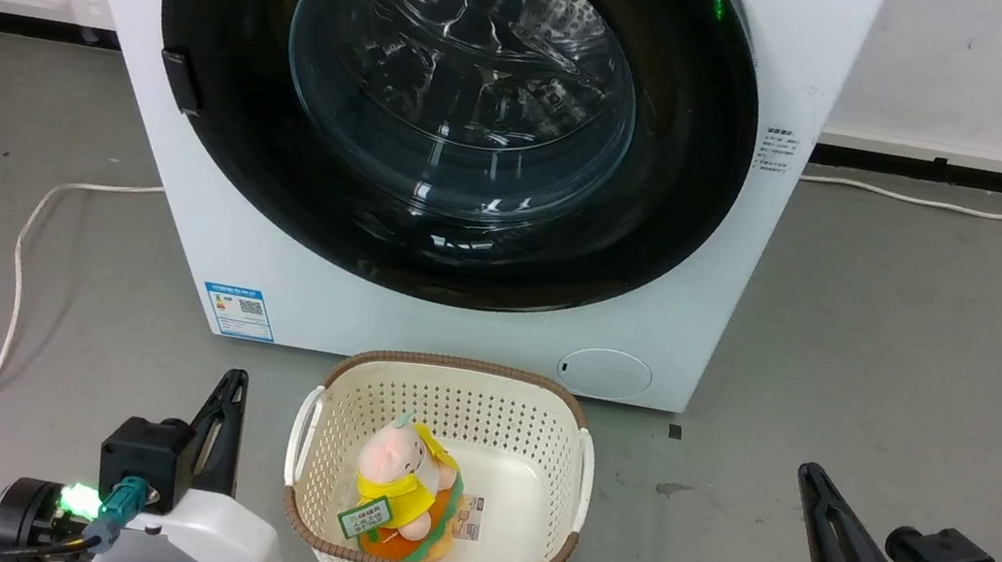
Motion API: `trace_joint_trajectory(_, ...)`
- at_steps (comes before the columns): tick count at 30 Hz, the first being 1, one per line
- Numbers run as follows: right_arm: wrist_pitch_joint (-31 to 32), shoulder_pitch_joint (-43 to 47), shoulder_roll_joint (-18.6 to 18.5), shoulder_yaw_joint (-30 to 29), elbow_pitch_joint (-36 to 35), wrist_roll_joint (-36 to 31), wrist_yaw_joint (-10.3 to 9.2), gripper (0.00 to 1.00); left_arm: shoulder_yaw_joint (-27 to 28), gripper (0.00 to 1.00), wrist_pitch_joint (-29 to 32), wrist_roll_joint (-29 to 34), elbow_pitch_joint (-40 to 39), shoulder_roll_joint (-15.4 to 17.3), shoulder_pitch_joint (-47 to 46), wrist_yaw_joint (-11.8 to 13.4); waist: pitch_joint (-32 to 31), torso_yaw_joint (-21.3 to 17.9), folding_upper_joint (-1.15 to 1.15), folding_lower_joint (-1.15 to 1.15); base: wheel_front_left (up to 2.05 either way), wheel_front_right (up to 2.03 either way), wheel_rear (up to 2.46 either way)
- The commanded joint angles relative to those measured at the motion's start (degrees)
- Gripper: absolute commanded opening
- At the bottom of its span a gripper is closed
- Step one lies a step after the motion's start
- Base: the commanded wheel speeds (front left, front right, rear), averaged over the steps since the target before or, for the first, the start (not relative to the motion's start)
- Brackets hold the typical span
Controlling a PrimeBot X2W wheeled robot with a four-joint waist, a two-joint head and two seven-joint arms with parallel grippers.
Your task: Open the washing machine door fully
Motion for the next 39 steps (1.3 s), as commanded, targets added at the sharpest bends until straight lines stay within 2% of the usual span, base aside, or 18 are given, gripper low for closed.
trace_joint_trajectory(1, 0.08, -0.68, 0.31, -0.04, 0.16, -0.43, -0.04, 0.0, 0.03, 0.0, 0.02, 0.15, -0.23, 0.11, 0.8, 0.16, 0.0, 0.0, 0.0, 0.0, 0.0, 0.0, 0.0)
trace_joint_trajectory(19, 0.08, -0.68, 0.31, -0.04, 0.16, -0.43, -0.04, 0.0, 0.03, 0.0, 0.02, 0.15, -0.23, 0.11, 0.8, 0.16, 0.0, 0.0, 0.0, 0.0, 0.0, 0.0, 0.0)
trace_joint_trajectory(20, -0.01, 0.0, 0.0, 0.0, 0.0, 0.01, 0.0, 1.0, 0.0, 1.0, -0.01, 0.0, 0.0, 0.0, 0.0, 0.0, 0.0, 0.0, 0.0, 0.0, 0.0, 0.0, 0.0)
trace_joint_trajectory(39, -1.65, 0.23, 0.02, -0.1, 0.14, 1.94, 0.0, 1.0, -0.82, 1.0, -1.65, -0.42, 0.8, -0.01, 0.21, 0.0, -0.23, 0.09, 0.0, 0.0, 0.0, 0.0, 0.0)
